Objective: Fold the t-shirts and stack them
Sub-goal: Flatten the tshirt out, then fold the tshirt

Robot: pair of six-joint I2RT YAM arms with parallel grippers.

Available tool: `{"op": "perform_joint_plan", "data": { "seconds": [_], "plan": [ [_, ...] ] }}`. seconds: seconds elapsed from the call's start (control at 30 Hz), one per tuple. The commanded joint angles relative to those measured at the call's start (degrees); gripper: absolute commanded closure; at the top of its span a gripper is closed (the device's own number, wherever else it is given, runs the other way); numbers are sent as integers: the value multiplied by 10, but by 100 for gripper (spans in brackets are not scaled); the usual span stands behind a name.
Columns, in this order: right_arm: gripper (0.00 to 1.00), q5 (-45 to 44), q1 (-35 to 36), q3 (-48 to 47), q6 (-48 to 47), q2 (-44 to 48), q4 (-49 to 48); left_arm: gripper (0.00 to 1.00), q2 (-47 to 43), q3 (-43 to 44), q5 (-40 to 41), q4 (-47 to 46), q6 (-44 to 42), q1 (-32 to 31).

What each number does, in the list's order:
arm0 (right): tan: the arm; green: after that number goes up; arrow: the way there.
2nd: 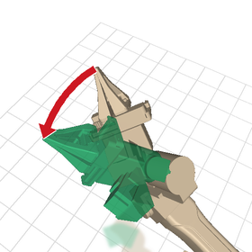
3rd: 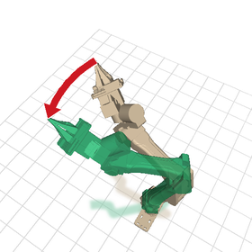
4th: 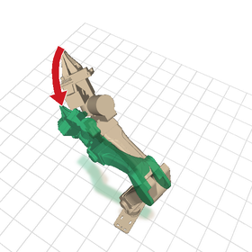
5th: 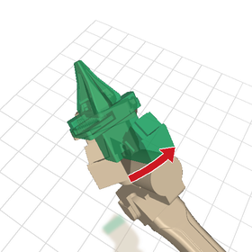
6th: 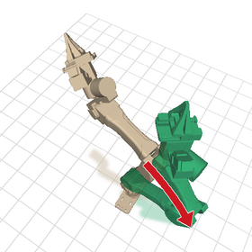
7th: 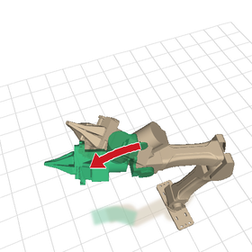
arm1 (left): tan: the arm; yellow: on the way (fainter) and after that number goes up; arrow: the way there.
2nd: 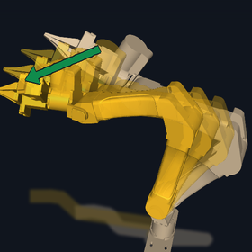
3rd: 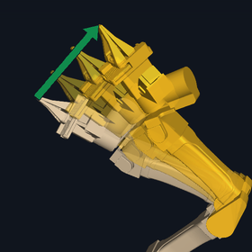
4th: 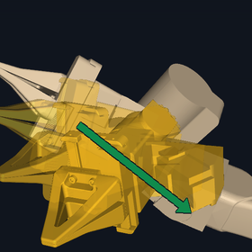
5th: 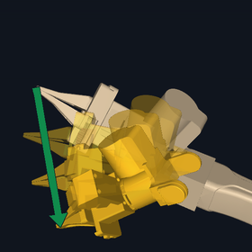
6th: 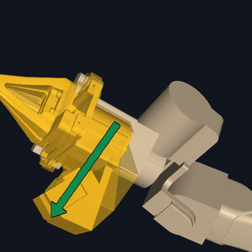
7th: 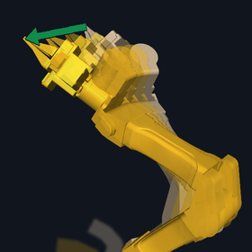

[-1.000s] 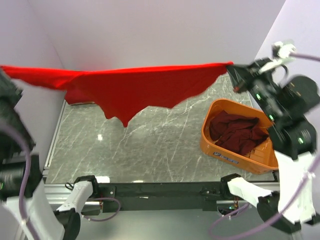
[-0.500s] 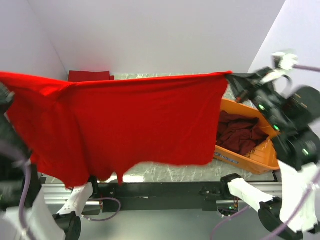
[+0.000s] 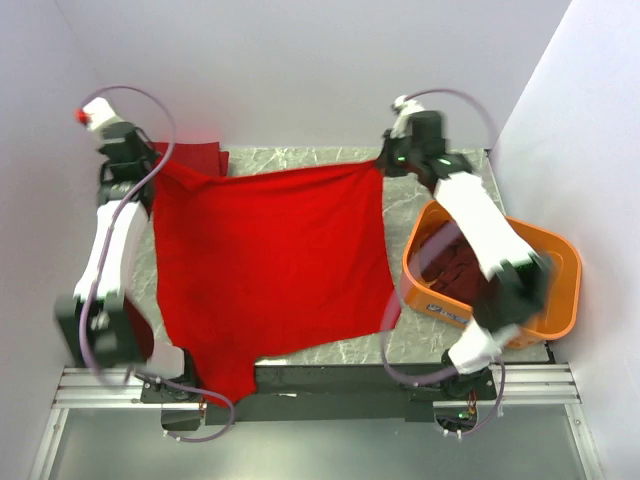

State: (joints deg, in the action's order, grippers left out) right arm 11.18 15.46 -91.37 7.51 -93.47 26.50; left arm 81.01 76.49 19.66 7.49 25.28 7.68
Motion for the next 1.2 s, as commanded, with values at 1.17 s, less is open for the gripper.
{"op": "perform_joint_plan", "data": {
  "seconds": [1.17],
  "plan": [
    [100,-27,-10,-188,-103,-271,42,100,-64,-180,152,330,437,-40]
  ]
}}
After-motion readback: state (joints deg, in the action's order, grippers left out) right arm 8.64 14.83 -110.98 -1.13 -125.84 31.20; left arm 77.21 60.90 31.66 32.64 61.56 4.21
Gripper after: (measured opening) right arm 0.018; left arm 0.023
